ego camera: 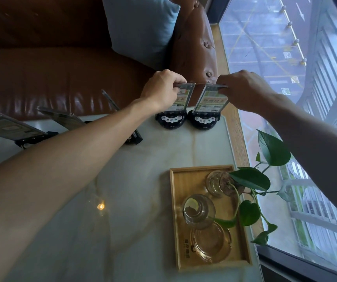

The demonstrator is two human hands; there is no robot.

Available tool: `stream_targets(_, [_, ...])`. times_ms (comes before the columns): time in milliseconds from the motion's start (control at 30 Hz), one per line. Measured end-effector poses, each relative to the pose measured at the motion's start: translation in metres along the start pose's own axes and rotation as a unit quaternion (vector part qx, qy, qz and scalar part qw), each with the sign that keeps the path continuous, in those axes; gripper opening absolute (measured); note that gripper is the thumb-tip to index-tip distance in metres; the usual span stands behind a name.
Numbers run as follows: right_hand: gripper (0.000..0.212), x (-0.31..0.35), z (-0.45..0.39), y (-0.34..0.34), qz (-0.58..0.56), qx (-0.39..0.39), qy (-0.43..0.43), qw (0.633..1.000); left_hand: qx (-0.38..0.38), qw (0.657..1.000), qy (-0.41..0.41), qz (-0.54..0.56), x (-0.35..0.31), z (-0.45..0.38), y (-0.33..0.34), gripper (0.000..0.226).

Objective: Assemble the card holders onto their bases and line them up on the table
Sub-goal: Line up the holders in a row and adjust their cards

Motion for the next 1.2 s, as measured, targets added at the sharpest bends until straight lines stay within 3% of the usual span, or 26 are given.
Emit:
stream_targets(433, [0.019,0.0,0.002,0.001,-0.014,-0.015,-0.001,1.0,-0.013,1.0,0.009,0.022,0.003,0.006,0.0,0.024])
stream_targets(733, [0.01,-0.005,-0.006,-0.001,-0.042,-0.006,-0.022,0.999,-0.009,1.0,0.001,0.027,0.002,0.002,0.001,0.023])
stream_targets(933, [0.011,-0.01,-0.005,0.004,-0.101,-0.027,0.002,0.995,-0.025,0.999,0.004,0.026,0.001,0.005,0.003,0.023])
stream_targets(1200, [0.027,-0.011,-0.009,0.02,-0.091,-0.014,0.05,0.994,-0.047,0.998,0.03,-0.01,0.002,0.009,0.009,0.033])
Point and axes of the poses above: each hand's wrist, its own z-axis away from the middle knuckle, its own y-axis out of the palm, x = y × z, the point moved 4 cm from there along -z, towards the middle knuckle, and after that the axes turned 12 degrees about -z, right-handed, at the moved point
